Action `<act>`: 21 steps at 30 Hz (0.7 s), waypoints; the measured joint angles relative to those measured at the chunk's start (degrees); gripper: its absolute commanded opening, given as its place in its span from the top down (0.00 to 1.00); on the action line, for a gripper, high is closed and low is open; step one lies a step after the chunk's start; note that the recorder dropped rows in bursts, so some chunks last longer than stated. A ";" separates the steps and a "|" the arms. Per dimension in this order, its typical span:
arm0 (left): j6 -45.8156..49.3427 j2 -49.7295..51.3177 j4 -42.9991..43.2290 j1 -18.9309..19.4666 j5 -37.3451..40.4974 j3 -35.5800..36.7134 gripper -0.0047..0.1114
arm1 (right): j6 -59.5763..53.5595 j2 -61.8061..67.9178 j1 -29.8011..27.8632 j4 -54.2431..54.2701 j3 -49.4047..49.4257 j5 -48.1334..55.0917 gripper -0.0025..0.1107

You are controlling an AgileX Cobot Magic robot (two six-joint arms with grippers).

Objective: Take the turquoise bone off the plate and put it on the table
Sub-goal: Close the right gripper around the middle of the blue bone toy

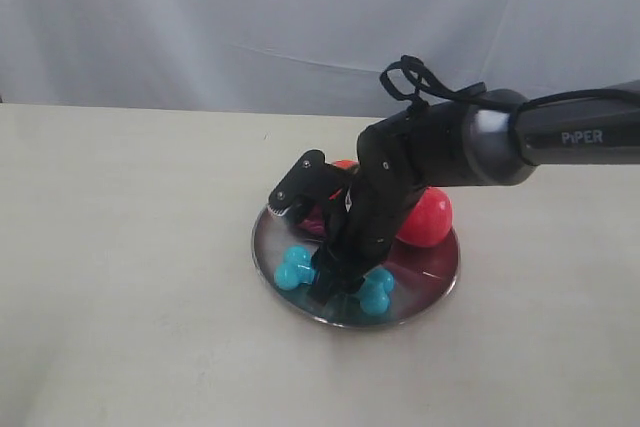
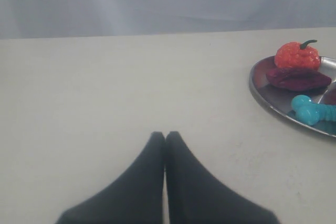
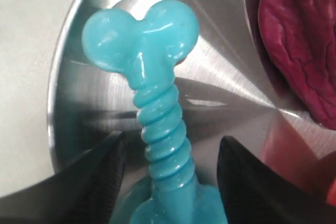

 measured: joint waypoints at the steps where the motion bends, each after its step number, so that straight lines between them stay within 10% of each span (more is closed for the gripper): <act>1: 0.00 0.00 0.00 0.00 0.00 0.00 0.96 | 0.00 0.08 0.00 0.00 0.00 -0.05 0.52; 21: 0.00 0.00 0.00 0.00 0.00 0.00 0.96 | 0.16 2.34 0.08 1.09 0.00 -2.06 0.52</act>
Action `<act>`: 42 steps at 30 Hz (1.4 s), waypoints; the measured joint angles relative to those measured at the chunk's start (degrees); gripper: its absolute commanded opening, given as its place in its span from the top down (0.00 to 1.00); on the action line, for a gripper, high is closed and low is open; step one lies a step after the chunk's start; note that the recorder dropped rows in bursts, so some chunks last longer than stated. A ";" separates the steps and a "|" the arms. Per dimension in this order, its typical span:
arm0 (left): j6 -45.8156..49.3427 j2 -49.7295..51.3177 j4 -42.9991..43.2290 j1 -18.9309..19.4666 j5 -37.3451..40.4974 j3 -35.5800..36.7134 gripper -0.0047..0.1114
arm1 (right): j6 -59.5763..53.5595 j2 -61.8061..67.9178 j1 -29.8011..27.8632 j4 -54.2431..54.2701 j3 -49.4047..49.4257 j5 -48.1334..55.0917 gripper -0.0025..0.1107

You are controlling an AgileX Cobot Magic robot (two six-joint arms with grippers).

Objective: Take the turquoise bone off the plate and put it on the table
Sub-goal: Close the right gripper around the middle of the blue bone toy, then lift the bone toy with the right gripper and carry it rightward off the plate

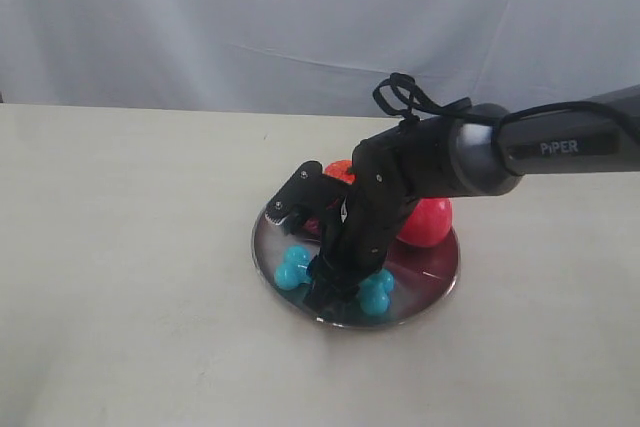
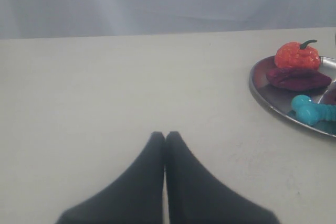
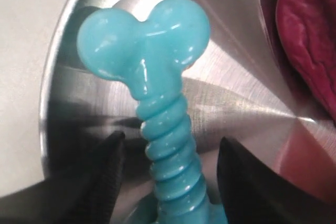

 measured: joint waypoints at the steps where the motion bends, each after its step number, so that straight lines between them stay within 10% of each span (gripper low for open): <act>1: 0.00 0.00 0.00 0.00 0.00 0.00 0.96 | 0.00 0.00 0.00 0.00 0.00 0.00 0.52; 11: 0.00 0.00 0.00 0.00 0.00 0.00 0.96 | 0.04 0.00 0.00 0.40 0.00 0.00 0.53; 23: 0.00 0.00 0.00 0.00 0.00 0.00 0.96 | 0.13 0.00 0.00 0.89 0.00 -0.11 0.98; 42: 0.00 0.00 0.00 0.00 0.00 0.00 0.96 | 5.43 -17.34 0.51 1.36 0.00 4.91 0.98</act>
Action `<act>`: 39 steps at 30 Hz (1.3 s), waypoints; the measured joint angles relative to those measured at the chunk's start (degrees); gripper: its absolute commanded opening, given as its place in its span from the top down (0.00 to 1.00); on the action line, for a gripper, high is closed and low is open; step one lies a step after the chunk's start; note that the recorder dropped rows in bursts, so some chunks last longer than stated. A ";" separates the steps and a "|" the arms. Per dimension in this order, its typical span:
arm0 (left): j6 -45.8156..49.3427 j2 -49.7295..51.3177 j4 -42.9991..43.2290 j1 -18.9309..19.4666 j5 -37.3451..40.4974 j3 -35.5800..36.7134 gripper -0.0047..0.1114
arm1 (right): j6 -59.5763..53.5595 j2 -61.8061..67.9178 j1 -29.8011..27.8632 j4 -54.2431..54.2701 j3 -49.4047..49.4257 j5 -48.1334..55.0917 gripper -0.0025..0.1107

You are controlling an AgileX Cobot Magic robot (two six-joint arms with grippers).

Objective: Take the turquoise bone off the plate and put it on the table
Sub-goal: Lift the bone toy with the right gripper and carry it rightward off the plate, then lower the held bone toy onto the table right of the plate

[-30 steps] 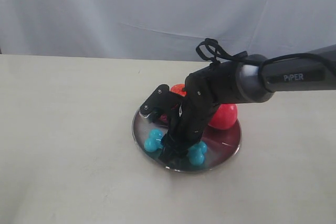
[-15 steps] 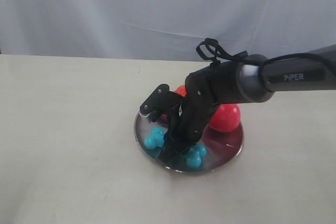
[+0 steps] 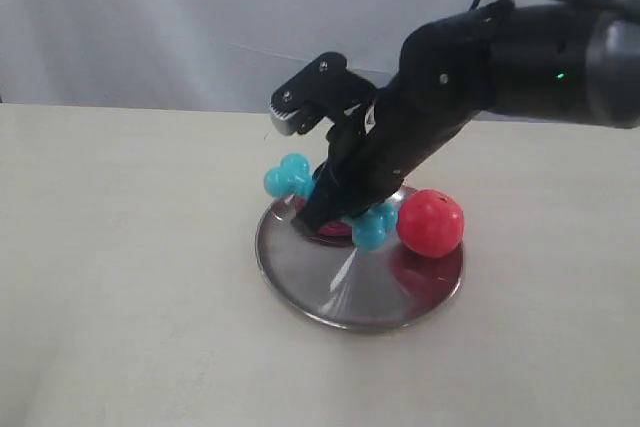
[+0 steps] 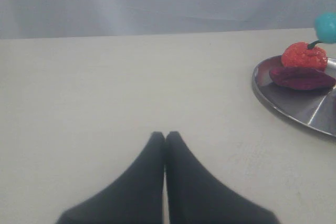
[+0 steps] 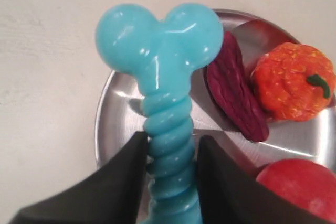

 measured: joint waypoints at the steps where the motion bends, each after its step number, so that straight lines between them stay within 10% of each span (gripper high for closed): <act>1: 0.00 0.00 0.00 0.00 0.00 0.00 0.96 | 0.92 -1.34 0.00 0.00 0.00 0.94 0.98; 18: 0.00 0.00 0.00 0.00 0.00 0.00 0.96 | 33.80 -18.84 -0.51 -23.48 3.02 22.81 0.98; 39: 0.00 0.00 0.00 0.00 0.00 0.00 0.96 | 37.71 -21.32 -20.25 -16.15 20.63 7.64 0.98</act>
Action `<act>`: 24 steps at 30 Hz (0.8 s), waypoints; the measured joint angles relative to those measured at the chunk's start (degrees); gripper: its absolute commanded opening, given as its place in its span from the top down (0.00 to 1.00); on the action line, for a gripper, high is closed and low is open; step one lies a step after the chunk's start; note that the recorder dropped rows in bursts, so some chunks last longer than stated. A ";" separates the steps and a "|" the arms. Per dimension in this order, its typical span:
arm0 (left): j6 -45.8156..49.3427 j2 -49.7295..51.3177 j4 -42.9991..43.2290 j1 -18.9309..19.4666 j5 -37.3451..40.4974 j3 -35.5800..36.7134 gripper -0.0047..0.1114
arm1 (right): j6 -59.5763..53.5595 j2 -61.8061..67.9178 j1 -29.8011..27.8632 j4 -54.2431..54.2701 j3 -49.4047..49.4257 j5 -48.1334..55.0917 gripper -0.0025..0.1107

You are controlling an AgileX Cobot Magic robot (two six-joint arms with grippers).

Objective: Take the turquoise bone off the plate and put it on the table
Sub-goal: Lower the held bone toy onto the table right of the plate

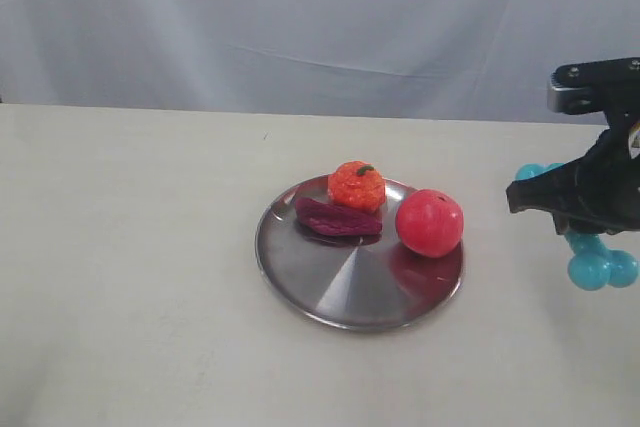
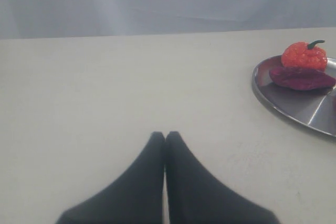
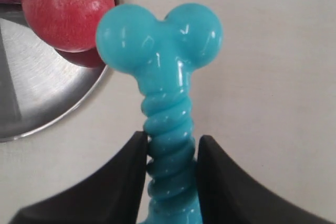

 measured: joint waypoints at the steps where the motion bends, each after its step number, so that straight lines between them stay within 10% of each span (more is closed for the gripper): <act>1: 0.00 0.00 0.00 0.00 0.00 0.00 0.96 | 0.11 0.98 0.00 0.23 0.00 -0.66 0.98; 24: 0.00 0.00 0.00 0.00 0.00 0.00 0.96 | 8.39 21.72 -2.05 -1.31 0.00 -15.94 0.98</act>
